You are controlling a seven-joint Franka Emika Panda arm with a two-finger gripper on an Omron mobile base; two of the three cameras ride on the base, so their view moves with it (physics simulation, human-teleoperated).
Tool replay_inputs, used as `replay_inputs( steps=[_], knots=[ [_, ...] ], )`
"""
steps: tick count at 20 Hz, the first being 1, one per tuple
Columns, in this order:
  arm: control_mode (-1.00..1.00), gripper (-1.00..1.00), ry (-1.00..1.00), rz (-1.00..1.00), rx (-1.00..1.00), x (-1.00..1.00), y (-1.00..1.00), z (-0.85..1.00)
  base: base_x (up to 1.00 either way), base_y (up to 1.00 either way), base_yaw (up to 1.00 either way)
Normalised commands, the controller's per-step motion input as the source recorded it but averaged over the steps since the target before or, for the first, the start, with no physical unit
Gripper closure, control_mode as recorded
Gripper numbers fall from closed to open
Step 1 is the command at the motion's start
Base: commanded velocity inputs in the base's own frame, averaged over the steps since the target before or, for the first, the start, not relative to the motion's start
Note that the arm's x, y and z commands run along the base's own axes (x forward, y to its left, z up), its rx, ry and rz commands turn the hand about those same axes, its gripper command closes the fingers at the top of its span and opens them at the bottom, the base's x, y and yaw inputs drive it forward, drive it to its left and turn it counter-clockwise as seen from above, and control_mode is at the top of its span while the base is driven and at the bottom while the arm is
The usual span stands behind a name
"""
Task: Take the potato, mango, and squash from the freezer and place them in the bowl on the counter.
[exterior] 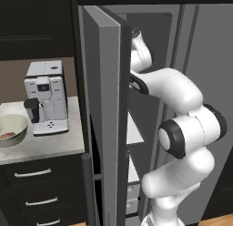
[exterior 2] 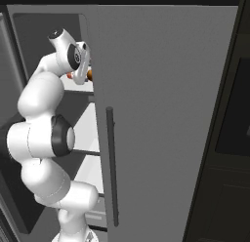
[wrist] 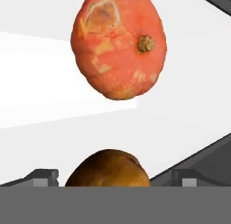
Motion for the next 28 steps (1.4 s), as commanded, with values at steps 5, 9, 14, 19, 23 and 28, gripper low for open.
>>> replay_inputs(
  steps=[5,9,14,19,23,28],
  knots=[
    [-1.0,-1.0,0.0,-0.02,0.0,0.23,0.0,-0.05,0.0,0.0,0.0],
    [-1.0,-1.0,0.0,-0.03,0.0,0.29,0.0,-0.02,0.0,0.0,0.0],
    [-1.0,-1.0,0.0,-0.03,0.0,0.11,-0.01,-0.03,0.0,0.0,0.0],
    [-1.0,-1.0,0.0,-0.02,0.0,0.0,-0.03,-0.08,0.0,0.0,0.0],
    [-1.0,-1.0,0.0,-0.02,0.0,-0.09,-0.22,-0.13,0.0,0.0,0.0],
    [-1.0,-1.0,0.0,0.0,0.0,-0.09,-0.26,-0.12,0.0,0.0,0.0]
  ],
)
